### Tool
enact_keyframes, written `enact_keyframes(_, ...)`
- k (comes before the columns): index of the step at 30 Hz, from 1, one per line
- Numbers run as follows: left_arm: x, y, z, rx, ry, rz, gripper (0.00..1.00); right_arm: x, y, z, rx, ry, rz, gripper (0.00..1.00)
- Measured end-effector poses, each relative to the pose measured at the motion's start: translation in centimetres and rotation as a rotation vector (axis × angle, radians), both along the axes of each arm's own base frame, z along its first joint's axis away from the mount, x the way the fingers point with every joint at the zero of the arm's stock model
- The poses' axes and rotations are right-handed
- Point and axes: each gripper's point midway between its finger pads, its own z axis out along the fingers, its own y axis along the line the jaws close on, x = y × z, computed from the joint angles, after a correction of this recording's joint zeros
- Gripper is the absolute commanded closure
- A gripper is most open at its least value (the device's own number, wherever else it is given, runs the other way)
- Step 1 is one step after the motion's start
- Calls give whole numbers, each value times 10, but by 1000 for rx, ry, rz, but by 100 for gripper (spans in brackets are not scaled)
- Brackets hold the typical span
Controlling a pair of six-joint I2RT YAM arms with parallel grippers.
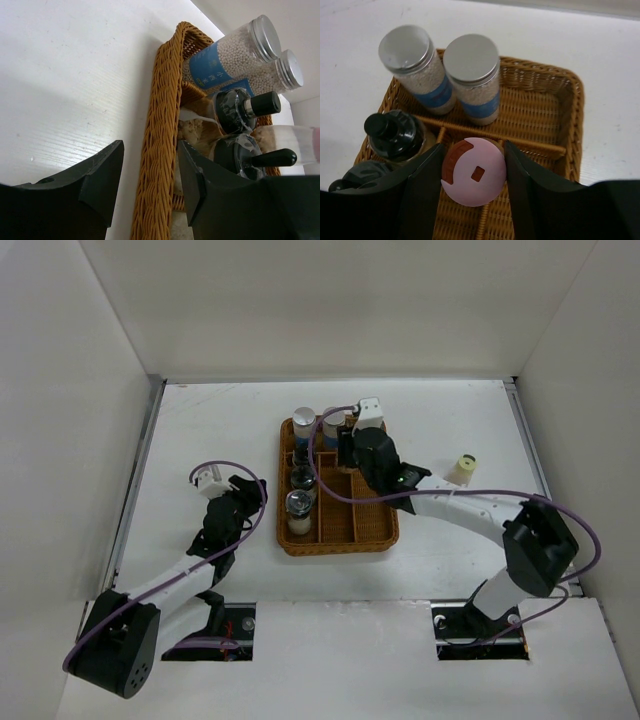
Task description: Organize the condiment bottles
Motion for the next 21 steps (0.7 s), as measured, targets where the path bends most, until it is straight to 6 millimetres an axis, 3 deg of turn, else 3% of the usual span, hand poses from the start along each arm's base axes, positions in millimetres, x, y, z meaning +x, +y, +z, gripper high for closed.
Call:
enact_keyframes(6,-1,1,-2,1,2,0,55,2,23,-24,-2,43,64,54)
enact_keyframes(13,-1,1,-2,0,2,2,54,5,33,-56,-20,97,78,52)
enact_keyframes(17,-1,2,-1,-1,1,3,54,7,36,-76,-35,126,78,42)
enact_keyframes(21,-1,2,1,-5,-7,4,54,9,40,-73,-11,115,76,23)
